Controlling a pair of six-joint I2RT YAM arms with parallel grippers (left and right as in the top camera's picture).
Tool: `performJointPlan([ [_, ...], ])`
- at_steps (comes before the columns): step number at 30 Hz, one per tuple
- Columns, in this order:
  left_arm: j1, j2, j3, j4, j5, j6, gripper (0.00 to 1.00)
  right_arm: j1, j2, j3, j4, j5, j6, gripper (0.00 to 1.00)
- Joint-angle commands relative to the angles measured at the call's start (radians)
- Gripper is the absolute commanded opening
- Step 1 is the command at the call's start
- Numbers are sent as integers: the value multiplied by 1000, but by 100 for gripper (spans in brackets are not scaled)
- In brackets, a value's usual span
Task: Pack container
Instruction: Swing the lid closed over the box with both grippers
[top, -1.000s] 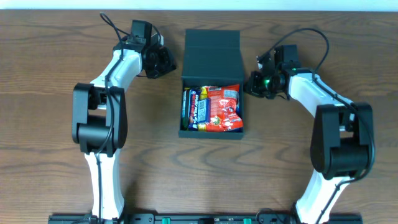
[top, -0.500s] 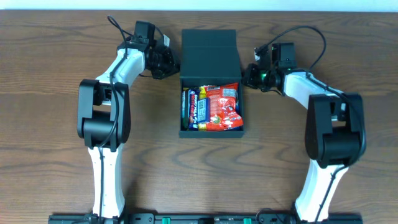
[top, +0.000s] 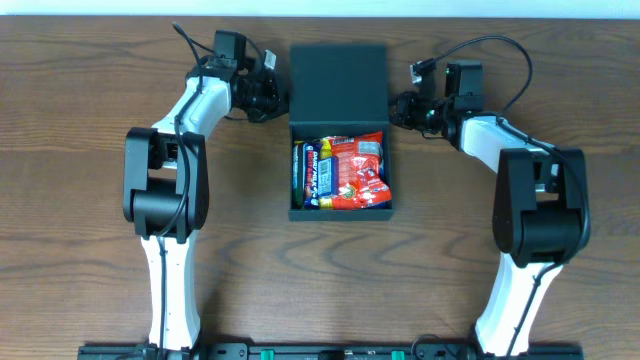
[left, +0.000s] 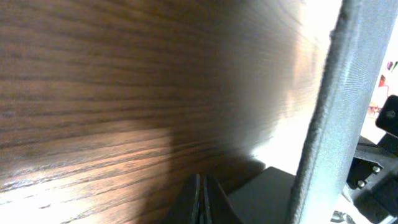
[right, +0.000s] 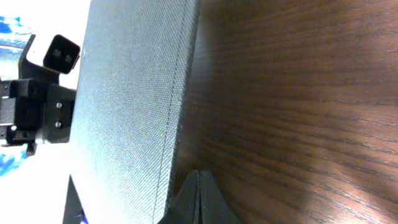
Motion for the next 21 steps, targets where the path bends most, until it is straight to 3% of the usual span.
performJointPlan([
  [1,-13,-11,64,-14,84,64,6,6,-51,14,10,-117,-11,1],
  [8,-11,-114,87,-98,85,214,6,4,-198,14,-40,-139,-96,1],
  [13,-12,-219,87,-172,-5,292,6,4,-310,14,-111,-118,-149,2],
  [21,-12,-338,87,-259,-32,364,5,5,-410,14,-259,-101,-210,1],
])
